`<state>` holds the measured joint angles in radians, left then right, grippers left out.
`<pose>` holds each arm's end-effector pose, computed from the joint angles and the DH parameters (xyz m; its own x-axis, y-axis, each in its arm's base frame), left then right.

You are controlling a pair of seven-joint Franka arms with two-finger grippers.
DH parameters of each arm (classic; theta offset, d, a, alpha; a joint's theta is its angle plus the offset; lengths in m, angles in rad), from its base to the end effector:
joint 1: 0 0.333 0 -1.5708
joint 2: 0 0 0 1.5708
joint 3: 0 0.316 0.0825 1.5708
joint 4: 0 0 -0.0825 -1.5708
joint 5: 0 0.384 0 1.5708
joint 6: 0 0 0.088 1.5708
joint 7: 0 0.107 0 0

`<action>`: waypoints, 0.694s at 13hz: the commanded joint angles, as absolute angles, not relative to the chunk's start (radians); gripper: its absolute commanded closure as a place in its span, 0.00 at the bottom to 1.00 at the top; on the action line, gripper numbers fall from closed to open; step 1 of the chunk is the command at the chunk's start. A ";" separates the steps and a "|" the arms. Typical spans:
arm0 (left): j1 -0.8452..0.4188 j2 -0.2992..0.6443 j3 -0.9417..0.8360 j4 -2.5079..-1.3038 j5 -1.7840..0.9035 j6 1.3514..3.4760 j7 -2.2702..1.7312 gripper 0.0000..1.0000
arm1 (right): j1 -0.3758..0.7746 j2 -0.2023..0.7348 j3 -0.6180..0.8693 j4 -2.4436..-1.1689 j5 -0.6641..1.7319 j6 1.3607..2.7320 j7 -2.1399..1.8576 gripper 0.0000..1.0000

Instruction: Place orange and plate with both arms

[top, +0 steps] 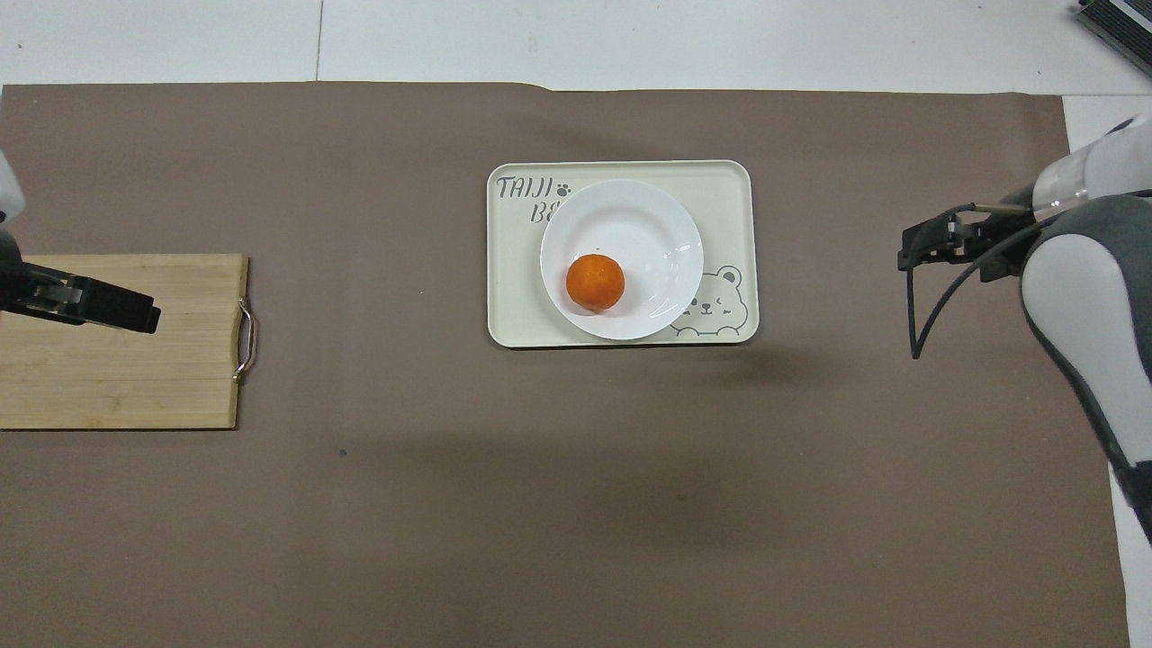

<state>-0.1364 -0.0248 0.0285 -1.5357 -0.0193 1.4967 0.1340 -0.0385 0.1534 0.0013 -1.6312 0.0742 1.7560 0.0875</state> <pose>0.5361 -0.0601 0.6481 0.9705 -0.2409 -0.0114 -0.2406 -0.9704 0.0217 0.6074 -0.0160 0.5226 0.9898 -0.1377 -0.0353 -0.1399 -0.9877 -0.0698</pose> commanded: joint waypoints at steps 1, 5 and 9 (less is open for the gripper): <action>-0.132 -0.046 0.026 -1.562 -0.017 1.513 0.140 0.00 | -0.069 0.080 0.014 -1.649 0.025 1.698 0.089 0.00; -0.130 -0.046 0.026 -1.562 -0.017 1.513 0.140 0.00 | -0.072 0.005 0.011 -1.643 0.020 1.611 0.074 0.00; -0.130 -0.046 0.026 -1.562 -0.017 1.513 0.138 0.00 | -0.071 -0.054 -0.006 -1.637 0.020 1.545 0.028 0.00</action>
